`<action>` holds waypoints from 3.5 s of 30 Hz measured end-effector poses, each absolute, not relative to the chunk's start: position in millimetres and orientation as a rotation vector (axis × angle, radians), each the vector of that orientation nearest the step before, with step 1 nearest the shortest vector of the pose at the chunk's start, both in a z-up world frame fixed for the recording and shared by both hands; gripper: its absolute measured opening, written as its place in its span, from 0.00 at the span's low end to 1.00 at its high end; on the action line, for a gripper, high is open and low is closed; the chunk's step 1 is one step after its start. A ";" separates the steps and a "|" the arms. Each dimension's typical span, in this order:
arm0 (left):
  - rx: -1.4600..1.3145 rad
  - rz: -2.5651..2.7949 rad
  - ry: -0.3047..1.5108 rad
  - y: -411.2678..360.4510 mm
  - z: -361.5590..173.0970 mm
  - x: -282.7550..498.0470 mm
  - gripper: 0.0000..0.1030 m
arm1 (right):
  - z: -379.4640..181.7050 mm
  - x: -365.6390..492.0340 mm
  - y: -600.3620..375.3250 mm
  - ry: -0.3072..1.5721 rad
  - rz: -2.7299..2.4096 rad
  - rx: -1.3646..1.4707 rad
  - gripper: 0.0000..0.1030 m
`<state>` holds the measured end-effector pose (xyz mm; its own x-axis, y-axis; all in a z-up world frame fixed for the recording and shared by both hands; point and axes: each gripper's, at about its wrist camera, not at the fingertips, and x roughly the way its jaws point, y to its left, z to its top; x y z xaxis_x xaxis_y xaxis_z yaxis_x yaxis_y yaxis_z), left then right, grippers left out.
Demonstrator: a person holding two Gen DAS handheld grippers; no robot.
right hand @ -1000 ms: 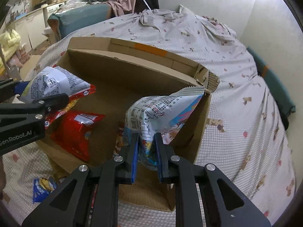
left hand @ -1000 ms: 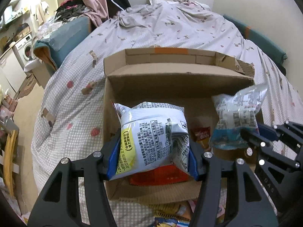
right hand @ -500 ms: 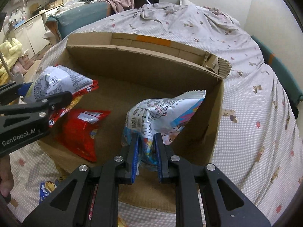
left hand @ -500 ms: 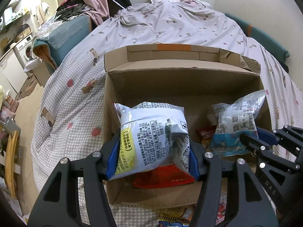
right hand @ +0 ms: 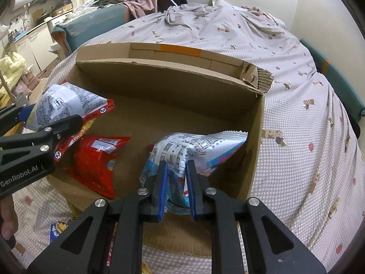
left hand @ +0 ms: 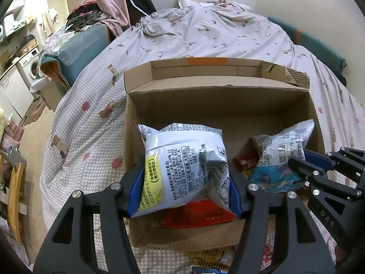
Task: Organize snacks
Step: 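Lift both held bags and carry them over the box, then release both bags into the box by opening both tools, then move both tools back toward the remaining snack pile, then grasp the blue Lonely God bag with the right tool while the left tool grasps a blue bag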
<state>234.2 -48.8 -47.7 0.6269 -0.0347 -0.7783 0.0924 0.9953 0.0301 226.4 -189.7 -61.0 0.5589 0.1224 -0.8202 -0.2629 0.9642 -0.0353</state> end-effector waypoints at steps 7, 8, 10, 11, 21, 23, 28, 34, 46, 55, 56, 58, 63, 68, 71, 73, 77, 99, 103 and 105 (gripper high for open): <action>0.070 -0.098 0.908 -53.1 -48.8 233.0 0.64 | -54.9 226.4 -195.1 0.942 0.241 -0.116 0.20; 0.075 -0.098 0.899 -53.9 -47.3 231.6 0.74 | -55.0 226.5 -195.5 0.945 0.239 -0.115 0.22; 0.079 -0.084 0.867 -54.1 -42.9 228.3 0.90 | -55.4 226.7 -196.1 0.952 0.240 -0.105 0.54; 0.072 -0.079 0.856 -52.9 -40.9 227.5 0.92 | -54.8 226.1 -197.2 0.947 0.241 -0.097 0.74; 0.052 -0.069 0.872 -45.1 -39.6 230.7 0.92 | -48.5 224.0 -197.1 0.922 0.236 -0.103 0.76; 0.051 -0.070 0.869 -45.6 -38.7 229.8 0.92 | -48.6 225.0 -198.7 0.924 0.232 -0.098 0.76; 0.054 -0.073 0.867 -44.3 -36.8 224.8 0.92 | -46.9 224.6 -203.2 0.924 0.228 -0.086 0.76; 0.042 -0.066 0.882 -38.9 -35.5 211.8 0.92 | -37.3 213.7 -210.2 0.907 0.224 -0.061 0.76; 0.068 -0.044 0.830 -28.6 -15.8 165.2 0.92 | -12.9 184.1 -222.9 0.871 0.203 -0.014 0.76; 0.044 -0.035 0.855 -16.2 -15.9 130.8 0.92 | -22.0 145.5 -223.7 0.930 0.231 0.026 0.76; 0.042 -0.032 0.863 -14.8 -18.1 127.2 0.92 | -24.1 140.6 -224.7 0.937 0.235 0.030 0.76; 0.032 -0.024 0.889 -10.7 -23.3 121.2 0.92 | -29.2 132.5 -225.5 0.960 0.238 0.040 0.76; 0.017 -0.022 0.955 -4.7 -34.2 107.1 0.92 | -39.2 111.2 -228.4 1.004 0.255 0.077 0.76; 0.026 -0.013 1.030 -1.6 -50.2 98.3 0.92 | -55.9 98.2 -239.6 1.096 0.335 0.254 0.76; -0.018 0.008 1.082 8.1 -59.6 100.1 0.92 | -67.2 94.6 -241.3 1.152 0.393 0.352 0.76; -0.032 0.029 1.102 12.8 -64.0 102.1 0.92 | -79.6 94.9 -233.6 1.219 0.436 0.380 0.76; -0.063 0.050 1.125 17.7 -67.3 104.6 0.92 | -107.7 93.9 -208.9 1.365 0.538 0.454 0.76; -0.108 0.074 1.126 41.5 -67.3 98.9 0.92 | -158.3 98.6 -142.8 1.483 0.510 0.308 0.53; -0.098 0.081 1.124 41.9 -68.0 99.5 0.92 | -149.7 88.6 -148.8 1.467 0.546 0.302 0.50; -0.101 0.085 1.130 42.6 -69.8 100.2 0.92 | -145.9 84.7 -153.4 1.463 0.564 0.325 0.50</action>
